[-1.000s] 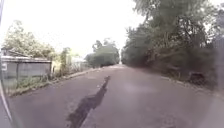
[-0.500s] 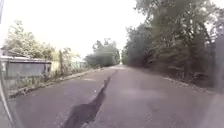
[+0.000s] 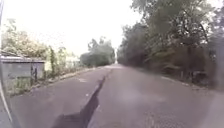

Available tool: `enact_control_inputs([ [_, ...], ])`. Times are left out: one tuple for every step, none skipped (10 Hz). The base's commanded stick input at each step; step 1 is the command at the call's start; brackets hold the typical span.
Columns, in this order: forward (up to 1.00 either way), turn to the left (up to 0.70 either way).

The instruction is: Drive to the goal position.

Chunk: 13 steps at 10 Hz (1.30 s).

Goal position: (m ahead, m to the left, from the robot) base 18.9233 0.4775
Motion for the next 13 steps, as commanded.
enact_control_inputs([
  [0.7, 0.0],
  [0.7, 0.0],
  [0.7, 0.0],
  [0.7, 0.0],
  [0.7, 0.0],
  [0.7, 0.0],
  [0.7, 0.0],
  [0.7, 0.0],
  [0.7, 0.0],
  [0.7, 0.0],
  [0.7, 0.0],
  [0.7, 0.0],
  [0.7, 0.0],
])
